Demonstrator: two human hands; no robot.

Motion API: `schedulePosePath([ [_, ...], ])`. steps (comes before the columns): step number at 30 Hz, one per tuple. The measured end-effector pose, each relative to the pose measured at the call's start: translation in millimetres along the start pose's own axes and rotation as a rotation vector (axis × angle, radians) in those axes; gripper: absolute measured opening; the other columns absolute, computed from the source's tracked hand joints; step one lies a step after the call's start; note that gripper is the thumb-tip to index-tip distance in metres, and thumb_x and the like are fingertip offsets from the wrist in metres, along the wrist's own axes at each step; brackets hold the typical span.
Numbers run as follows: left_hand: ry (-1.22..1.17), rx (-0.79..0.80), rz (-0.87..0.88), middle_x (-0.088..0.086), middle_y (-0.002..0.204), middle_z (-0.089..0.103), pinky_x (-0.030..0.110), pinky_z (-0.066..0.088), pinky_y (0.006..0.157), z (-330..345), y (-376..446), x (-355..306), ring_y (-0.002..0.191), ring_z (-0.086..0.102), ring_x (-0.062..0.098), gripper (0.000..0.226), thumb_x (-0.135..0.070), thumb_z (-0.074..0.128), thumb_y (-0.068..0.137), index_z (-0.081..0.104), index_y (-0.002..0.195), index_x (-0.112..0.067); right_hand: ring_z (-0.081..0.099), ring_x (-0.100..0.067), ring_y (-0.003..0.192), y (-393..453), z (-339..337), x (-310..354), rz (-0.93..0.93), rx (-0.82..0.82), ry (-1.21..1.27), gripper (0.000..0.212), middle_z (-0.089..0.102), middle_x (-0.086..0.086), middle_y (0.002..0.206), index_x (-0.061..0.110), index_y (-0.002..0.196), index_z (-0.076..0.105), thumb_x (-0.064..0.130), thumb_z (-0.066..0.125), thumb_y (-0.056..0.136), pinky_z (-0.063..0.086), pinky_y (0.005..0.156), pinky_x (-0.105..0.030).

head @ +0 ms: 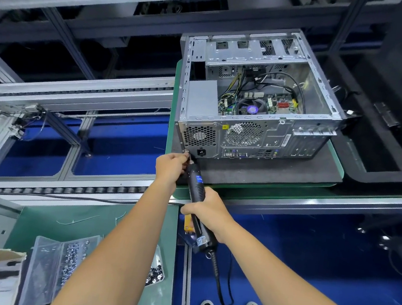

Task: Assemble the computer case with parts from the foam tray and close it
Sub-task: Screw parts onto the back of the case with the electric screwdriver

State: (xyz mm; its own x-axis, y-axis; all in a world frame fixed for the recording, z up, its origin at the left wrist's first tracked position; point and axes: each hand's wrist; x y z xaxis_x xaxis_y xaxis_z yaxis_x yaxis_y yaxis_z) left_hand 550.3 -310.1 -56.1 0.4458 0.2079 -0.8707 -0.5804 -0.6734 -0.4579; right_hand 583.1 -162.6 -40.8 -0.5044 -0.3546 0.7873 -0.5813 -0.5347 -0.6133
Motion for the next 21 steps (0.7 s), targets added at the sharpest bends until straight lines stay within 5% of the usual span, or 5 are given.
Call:
schedulePosePath([
  [5, 0.151, -0.112, 0.101, 0.004, 0.066, 0.064, 0.031, 0.049, 0.066, 7.0, 2.0, 3.9, 0.063, 0.056, 0.018, 0.019, -0.023, 0.066, 0.088, 0.069, 0.075, -0.01, 0.055, -0.028, 0.071, -6.7, -10.3, -6.8, -0.01, -0.016, -0.065, 0.043, 0.053, -0.013, 0.088, 0.005, 0.105, 0.048, 0.013, 0.072, 0.07, 0.055, 0.075, -0.051],
  [9, 0.455, -0.282, 0.184, 0.006, 0.067, 0.058, 0.031, 0.043, 0.065, 14.6, -1.6, 2.4, 0.077, 0.058, 0.034, 0.029, -0.03, 0.063, 0.088, 0.061, 0.067, -0.009, 0.055, -0.027, 0.071, -13.3, -25.7, -8.8, -0.014, -0.039, -0.093, 0.041, 0.053, -0.011, 0.089, 0.008, 0.106, 0.049, 0.012, 0.073, 0.072, 0.05, 0.067, -0.04],
  [14, 0.548, -0.197, 0.279, 0.016, 0.08, 0.062, 0.034, 0.038, 0.066, 41.8, -20.9, 1.3, 0.087, 0.059, 0.037, 0.031, -0.027, 0.054, 0.092, 0.062, 0.072, -0.005, 0.053, -0.027, 0.069, -21.3, -49.3, 0.7, -0.09, -0.087, -0.088, 0.028, 0.054, -0.012, 0.086, 0.012, 0.091, 0.048, 0.009, 0.071, 0.075, 0.047, 0.067, -0.04],
  [17, 0.294, -0.043, 0.242, 0.007, 0.062, 0.049, 0.033, 0.024, 0.059, 69.8, -43.2, -6.6, 0.071, 0.048, 0.028, 0.041, -0.022, 0.05, 0.094, 0.044, 0.055, -0.009, 0.053, -0.025, 0.056, -35.1, -62.6, 8.5, -0.108, -0.09, -0.027, 0.027, 0.051, -0.014, 0.079, 0.008, 0.094, 0.046, 0.003, 0.066, 0.077, 0.048, 0.055, -0.036],
  [21, -0.229, 0.086, 0.064, -0.001, 0.056, 0.048, 0.03, 0.034, 0.056, 92.8, -74.4, -22.7, 0.054, 0.043, 0.016, 0.035, -0.022, 0.05, 0.091, 0.047, 0.056, -0.017, 0.052, -0.019, 0.044, -58.2, -82.9, 17.2, -0.211, -0.042, -0.054, 0.033, 0.051, -0.01, 0.071, 0.006, 0.105, 0.047, -0.001, 0.062, 0.077, 0.047, 0.045, -0.03],
])
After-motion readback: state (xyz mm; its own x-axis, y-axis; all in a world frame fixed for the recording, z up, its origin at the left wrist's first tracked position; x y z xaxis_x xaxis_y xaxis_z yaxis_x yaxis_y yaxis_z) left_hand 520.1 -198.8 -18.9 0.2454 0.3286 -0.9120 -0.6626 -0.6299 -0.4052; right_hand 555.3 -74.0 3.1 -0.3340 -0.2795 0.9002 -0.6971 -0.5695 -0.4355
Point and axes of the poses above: each hand's wrist, its own y-axis towards the middle knuckle, its own z-axis out of the palm, x = y × z
